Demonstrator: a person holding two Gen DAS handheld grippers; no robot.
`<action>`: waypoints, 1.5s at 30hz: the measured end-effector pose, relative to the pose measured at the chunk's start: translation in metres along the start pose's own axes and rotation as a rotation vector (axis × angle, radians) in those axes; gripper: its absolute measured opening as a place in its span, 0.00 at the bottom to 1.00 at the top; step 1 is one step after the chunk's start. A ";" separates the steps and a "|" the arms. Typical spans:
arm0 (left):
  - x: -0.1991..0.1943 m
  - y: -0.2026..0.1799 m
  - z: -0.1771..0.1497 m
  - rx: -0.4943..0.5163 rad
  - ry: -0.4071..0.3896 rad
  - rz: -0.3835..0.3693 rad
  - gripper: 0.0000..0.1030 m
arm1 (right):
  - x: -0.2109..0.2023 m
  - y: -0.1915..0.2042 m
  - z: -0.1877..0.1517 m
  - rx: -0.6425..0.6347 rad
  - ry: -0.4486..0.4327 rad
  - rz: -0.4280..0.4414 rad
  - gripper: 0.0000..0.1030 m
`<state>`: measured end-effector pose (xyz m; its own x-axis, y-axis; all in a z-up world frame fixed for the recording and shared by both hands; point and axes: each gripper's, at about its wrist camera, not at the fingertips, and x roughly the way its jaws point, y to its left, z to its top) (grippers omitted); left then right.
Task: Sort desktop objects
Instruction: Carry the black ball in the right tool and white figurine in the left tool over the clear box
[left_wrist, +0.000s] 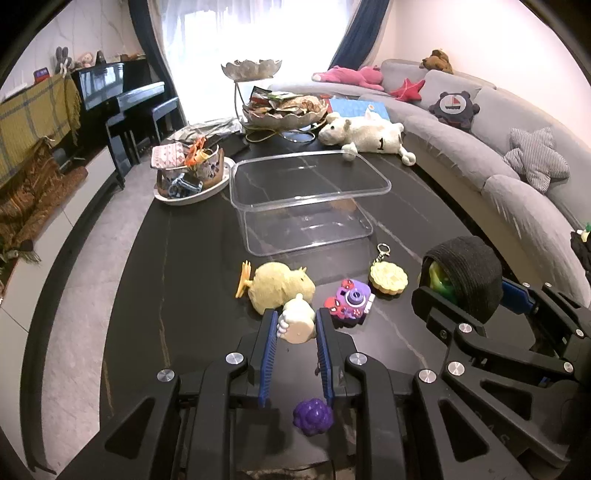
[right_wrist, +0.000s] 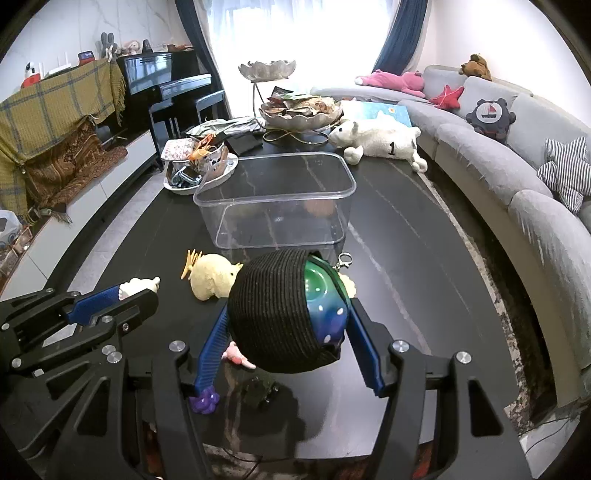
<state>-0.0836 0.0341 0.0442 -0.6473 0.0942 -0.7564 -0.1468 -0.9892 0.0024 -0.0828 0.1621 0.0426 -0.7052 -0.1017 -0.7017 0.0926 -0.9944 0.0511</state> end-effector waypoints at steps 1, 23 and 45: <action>0.001 0.000 0.002 0.000 0.000 0.002 0.18 | 0.001 0.000 0.002 -0.002 0.001 -0.001 0.57; 0.030 0.017 0.061 0.002 0.018 0.002 0.18 | 0.034 0.002 0.059 -0.019 0.013 -0.004 0.57; 0.039 0.029 0.106 -0.021 -0.005 0.010 0.18 | 0.048 0.007 0.106 -0.051 -0.009 -0.016 0.57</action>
<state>-0.1925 0.0213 0.0838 -0.6527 0.0847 -0.7529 -0.1242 -0.9922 -0.0040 -0.1907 0.1475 0.0843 -0.7129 -0.0862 -0.6960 0.1169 -0.9931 0.0033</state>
